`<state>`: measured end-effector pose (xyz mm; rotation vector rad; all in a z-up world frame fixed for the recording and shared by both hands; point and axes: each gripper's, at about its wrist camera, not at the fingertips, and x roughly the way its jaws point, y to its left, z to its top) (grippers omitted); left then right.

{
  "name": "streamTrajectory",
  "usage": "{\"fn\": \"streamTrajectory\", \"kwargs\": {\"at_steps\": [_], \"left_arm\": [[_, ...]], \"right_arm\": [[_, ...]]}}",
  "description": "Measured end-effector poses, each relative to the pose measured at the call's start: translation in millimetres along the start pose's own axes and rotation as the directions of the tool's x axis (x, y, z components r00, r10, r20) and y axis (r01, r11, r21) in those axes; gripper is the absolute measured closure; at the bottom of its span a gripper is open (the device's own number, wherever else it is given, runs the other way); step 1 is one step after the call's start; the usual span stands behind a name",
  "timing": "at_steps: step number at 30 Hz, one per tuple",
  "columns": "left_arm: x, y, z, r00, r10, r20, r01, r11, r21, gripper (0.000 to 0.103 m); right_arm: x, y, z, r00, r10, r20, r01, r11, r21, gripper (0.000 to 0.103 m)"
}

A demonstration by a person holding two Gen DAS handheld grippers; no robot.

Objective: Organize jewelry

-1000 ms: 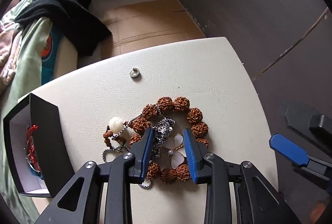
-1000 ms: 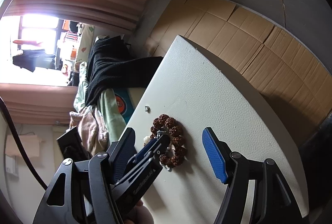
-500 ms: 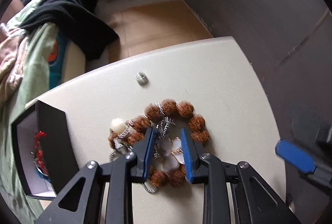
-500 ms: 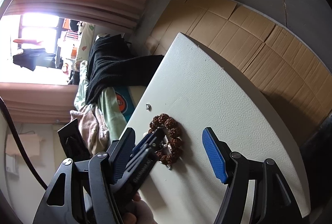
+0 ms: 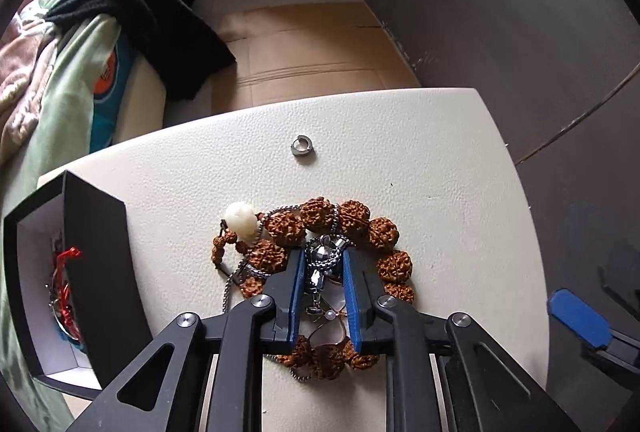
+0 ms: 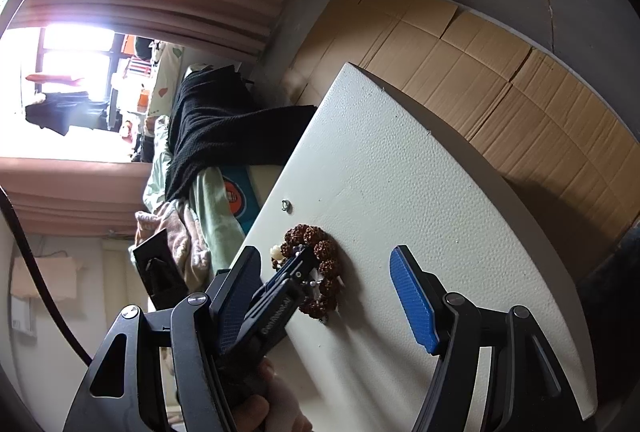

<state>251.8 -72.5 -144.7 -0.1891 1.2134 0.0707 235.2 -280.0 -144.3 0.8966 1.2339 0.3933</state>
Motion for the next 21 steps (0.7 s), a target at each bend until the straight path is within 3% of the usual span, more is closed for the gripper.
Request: {"fn": "streamTrajectory", "kwargs": {"at_steps": [11,18,21], "left_arm": [[-59,16,0,0.99,-0.094,0.108,0.096,0.995,-0.022,0.084],[-103,44,5,0.978,-0.092,0.185,0.104,0.993,-0.056,0.084],[-123,56,8,0.972,-0.086,0.218,0.103,0.993,-0.065,0.084]], "right_arm": [[26,21,-10,0.997,-0.046,-0.057,0.04,0.994,-0.105,0.035],[53,38,-20,0.99,-0.125,-0.07,0.107,0.971,-0.214,0.051],[67,45,-24,0.98,-0.191,-0.065,0.167,0.95,-0.265,0.053]]}}
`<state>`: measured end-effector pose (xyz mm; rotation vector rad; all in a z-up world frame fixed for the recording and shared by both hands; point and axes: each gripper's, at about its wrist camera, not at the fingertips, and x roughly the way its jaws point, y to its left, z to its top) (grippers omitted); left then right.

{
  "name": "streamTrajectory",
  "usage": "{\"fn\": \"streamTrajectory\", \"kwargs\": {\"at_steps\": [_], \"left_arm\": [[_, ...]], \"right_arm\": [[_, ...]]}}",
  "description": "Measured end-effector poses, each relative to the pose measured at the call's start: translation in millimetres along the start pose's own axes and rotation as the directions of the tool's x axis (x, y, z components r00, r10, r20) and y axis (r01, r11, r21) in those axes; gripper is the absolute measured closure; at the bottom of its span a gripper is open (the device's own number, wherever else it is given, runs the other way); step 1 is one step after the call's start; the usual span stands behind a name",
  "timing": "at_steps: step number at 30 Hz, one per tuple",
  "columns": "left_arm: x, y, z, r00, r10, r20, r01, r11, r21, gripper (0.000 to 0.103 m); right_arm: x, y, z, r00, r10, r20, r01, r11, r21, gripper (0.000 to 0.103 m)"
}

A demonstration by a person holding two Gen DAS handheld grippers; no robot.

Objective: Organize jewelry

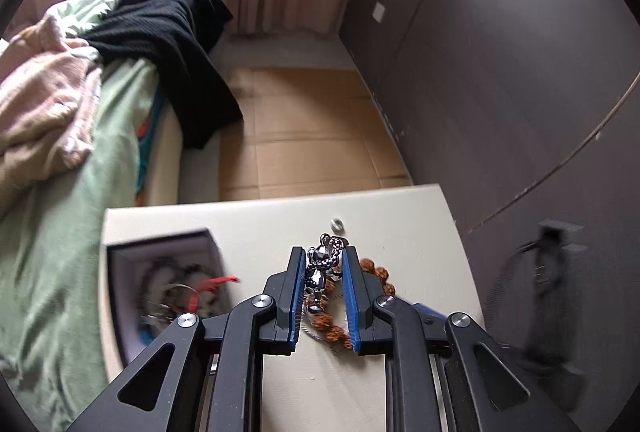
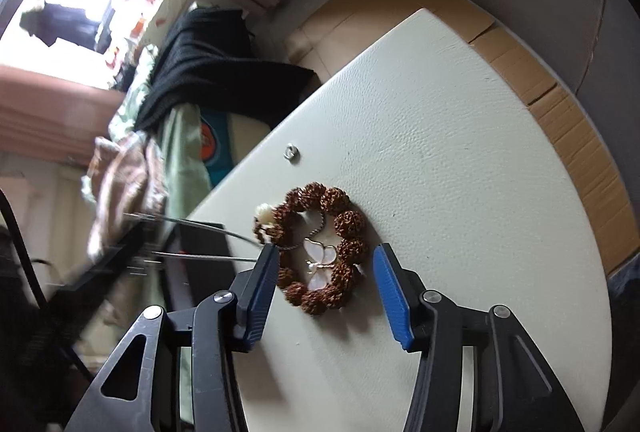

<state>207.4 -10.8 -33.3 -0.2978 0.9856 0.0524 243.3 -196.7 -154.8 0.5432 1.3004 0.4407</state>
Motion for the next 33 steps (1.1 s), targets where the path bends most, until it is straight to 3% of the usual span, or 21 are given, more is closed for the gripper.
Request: {"fn": "streamTrajectory", "kwargs": {"at_steps": [7,10,11,13,19,26,33], "left_arm": [[-48,16,15,0.997,0.003,0.076,-0.001,1.0,-0.016,0.088],[-66,17,20,0.994,0.012,0.11,-0.011,1.0,-0.01,0.088],[-74,17,23,0.992,0.014,0.124,-0.013,1.0,-0.008,0.088],[-87,16,26,0.989,0.018,0.146,-0.017,1.0,-0.004,0.088],[-127,13,37,0.977,0.025,0.212,-0.028,1.0,0.013,0.088],[-169,16,48,0.957,0.051,0.284,-0.058,0.998,0.016,0.088],[-208,17,54,0.936,0.069,0.346,-0.082,0.996,0.021,0.088]], "right_arm": [[24,16,-4,0.989,-0.148,0.022,0.149,0.985,-0.088,0.059],[27,26,-7,0.974,-0.217,0.064,0.224,0.965,-0.139,0.07],[29,27,-7,0.97,-0.233,0.067,0.241,0.959,-0.148,0.082],[28,26,-8,0.969,-0.236,0.069,0.244,0.957,-0.159,0.082],[12,16,-6,0.995,-0.094,0.043,0.098,0.989,-0.108,0.082],[-14,25,-12,0.997,0.013,0.081,-0.002,0.991,-0.134,0.083],[-37,41,-17,0.984,0.138,0.115,-0.117,0.979,-0.169,0.082]]}}
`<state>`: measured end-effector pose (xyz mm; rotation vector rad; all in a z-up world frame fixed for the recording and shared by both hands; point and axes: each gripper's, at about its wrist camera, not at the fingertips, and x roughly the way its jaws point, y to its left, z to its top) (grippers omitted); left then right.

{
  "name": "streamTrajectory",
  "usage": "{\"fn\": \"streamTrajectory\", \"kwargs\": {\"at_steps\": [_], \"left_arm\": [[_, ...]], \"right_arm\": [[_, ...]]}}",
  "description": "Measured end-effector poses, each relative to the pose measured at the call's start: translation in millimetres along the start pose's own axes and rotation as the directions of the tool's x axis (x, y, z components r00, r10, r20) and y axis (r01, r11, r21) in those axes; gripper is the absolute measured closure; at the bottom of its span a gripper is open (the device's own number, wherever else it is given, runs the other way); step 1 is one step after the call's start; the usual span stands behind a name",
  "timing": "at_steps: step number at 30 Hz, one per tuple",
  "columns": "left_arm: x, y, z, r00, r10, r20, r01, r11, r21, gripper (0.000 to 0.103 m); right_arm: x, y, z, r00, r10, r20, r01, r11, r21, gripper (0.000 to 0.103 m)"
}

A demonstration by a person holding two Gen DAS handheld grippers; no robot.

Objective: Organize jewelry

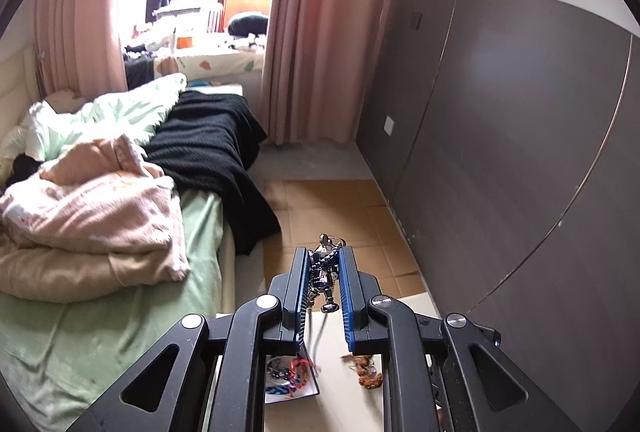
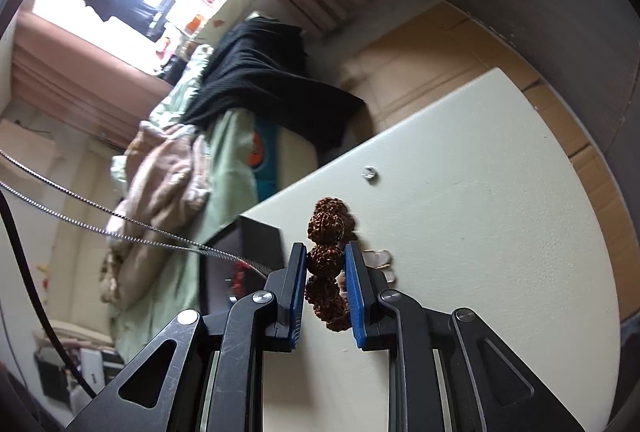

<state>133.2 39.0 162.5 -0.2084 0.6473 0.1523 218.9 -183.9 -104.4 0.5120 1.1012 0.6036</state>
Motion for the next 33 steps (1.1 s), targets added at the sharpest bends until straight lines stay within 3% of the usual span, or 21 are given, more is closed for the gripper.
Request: {"fn": "streamTrajectory", "kwargs": {"at_steps": [12,23,33], "left_arm": [[-20,8,11,0.999,0.012,0.037,-0.012,1.0,-0.004,0.088],[-4,14,-4,1.0,0.022,0.011,-0.022,1.0,0.001,0.088],[51,28,-57,0.992,-0.048,-0.118,0.039,0.996,-0.076,0.088]], "right_arm": [[-22,21,-5,0.986,0.153,0.066,-0.152,0.988,-0.016,0.082],[-17,23,-7,0.988,0.145,0.049,-0.144,0.989,-0.031,0.082],[-20,25,-8,0.99,0.136,0.048,-0.134,0.99,-0.043,0.082]]}}
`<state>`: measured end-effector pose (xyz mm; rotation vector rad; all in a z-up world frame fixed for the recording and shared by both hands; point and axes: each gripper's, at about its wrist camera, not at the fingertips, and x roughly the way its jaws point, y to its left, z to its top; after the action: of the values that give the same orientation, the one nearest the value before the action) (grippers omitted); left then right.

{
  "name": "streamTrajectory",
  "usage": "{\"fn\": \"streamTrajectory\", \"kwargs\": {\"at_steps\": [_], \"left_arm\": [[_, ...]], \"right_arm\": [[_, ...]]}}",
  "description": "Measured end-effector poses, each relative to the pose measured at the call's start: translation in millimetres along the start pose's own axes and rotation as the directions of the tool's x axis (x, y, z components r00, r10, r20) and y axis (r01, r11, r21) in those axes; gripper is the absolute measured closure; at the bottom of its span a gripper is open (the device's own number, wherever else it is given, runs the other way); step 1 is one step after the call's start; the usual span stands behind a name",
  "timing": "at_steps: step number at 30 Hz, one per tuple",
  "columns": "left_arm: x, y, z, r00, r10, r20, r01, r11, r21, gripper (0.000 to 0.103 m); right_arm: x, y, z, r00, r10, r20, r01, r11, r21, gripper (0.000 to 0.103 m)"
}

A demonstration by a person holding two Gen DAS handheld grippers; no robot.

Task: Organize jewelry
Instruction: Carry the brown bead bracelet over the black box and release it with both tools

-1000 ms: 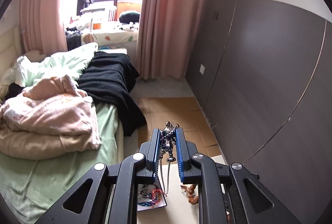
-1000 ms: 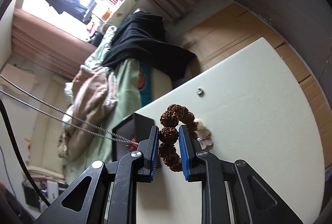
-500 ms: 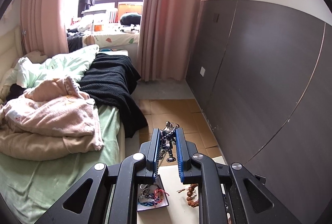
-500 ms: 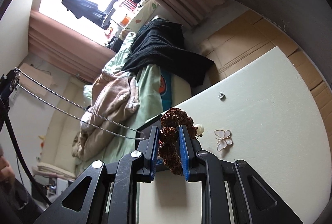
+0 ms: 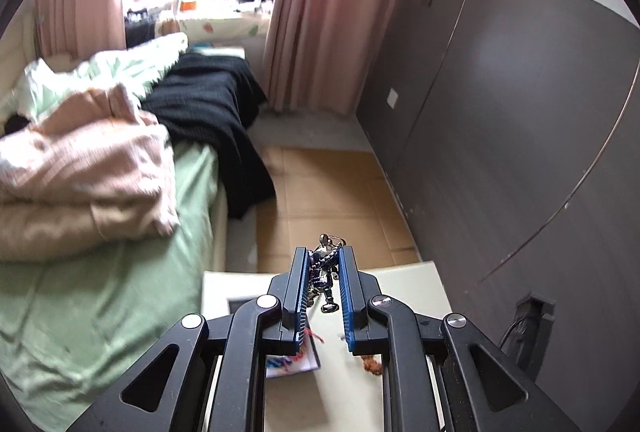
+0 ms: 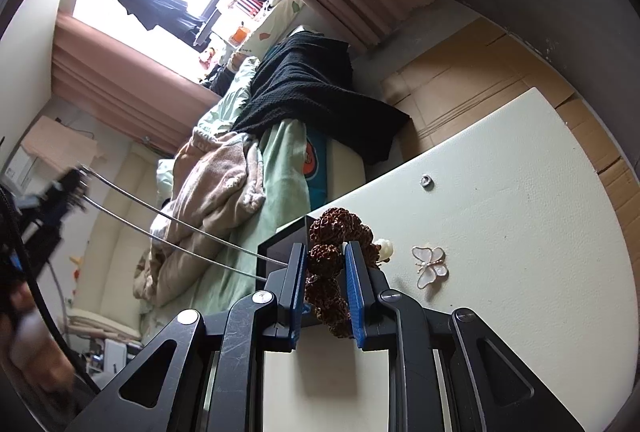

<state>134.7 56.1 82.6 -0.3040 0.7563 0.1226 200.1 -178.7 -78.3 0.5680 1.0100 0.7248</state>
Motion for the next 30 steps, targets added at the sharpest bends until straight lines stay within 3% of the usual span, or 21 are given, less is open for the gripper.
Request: {"fn": "streamTrajectory", "kwargs": {"at_steps": [12,17,23,24,27,30], "left_arm": [[105,30,-72,0.979,-0.076,-0.19,0.046,0.986,-0.162,0.088],[130,50,-91,0.975,-0.082,-0.207,0.03,0.97,-0.242,0.088],[151,59,-103,0.957,-0.186,-0.221,0.112,0.944,-0.31,0.085],[153,61,-103,0.952,-0.203,-0.229,0.122,0.938,-0.324,0.078],[148,69,-103,0.956,-0.215,-0.2,0.134,0.926,-0.352,0.042],[130,82,-101,0.97,-0.2,-0.139,0.133,0.912,-0.387,0.04]], "right_arm": [[3,0,0,1.0,-0.023,0.001,0.023,1.0,0.003,0.082],[4,-1,1,1.0,-0.027,0.002,0.027,1.0,0.006,0.082],[7,2,1,0.999,-0.034,0.0,0.034,0.999,-0.003,0.082],[7,3,0,0.999,-0.035,0.001,0.035,0.999,-0.005,0.082],[7,6,-1,1.0,-0.03,0.009,0.03,0.999,-0.015,0.082],[5,11,-4,1.0,-0.013,0.028,0.014,1.0,-0.026,0.082]]}}
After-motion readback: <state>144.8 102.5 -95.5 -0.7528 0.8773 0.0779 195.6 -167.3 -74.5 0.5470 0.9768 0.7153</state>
